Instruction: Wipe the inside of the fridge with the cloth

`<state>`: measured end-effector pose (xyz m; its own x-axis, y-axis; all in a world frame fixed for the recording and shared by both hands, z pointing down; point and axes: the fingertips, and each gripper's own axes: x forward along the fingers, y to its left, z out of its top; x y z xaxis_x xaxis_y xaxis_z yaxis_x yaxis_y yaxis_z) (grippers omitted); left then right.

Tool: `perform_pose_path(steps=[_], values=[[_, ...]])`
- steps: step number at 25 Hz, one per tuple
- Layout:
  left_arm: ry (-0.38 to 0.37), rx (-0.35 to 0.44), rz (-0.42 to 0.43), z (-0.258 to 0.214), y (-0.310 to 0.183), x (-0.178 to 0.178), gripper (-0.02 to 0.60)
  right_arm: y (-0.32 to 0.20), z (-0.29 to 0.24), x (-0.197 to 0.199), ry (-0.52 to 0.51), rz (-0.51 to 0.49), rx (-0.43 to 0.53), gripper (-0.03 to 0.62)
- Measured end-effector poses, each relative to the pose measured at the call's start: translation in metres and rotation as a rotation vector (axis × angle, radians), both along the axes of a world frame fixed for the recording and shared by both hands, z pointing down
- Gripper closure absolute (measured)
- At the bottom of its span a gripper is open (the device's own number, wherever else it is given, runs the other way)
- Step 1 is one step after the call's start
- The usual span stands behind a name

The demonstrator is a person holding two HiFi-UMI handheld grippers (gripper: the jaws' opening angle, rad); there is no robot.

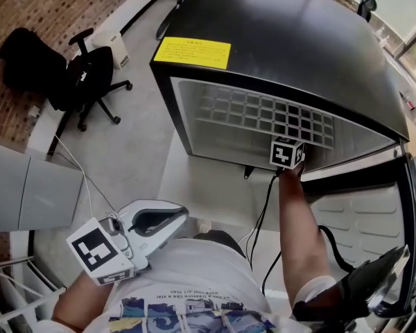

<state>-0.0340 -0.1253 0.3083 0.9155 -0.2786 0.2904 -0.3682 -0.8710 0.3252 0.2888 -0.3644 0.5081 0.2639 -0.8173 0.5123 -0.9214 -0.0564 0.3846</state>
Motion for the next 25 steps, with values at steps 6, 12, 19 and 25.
perform_pose_path(steps=[6,12,19,25], values=[[-0.008,0.009,-0.008,0.023,0.016,-0.003,0.577,0.012,0.035,-0.015,-0.046,-0.026,-0.035,0.54],[-0.009,0.001,-0.016,0.024,0.014,-0.005,0.575,0.007,0.053,-0.034,-0.102,-0.064,-0.078,0.54],[-0.008,-0.004,-0.034,0.024,0.013,-0.011,0.577,-0.001,0.043,-0.062,-0.126,-0.104,-0.058,0.54],[-0.012,-0.007,-0.053,0.024,0.014,-0.018,0.575,-0.006,0.045,-0.09,-0.152,-0.158,-0.07,0.54]])
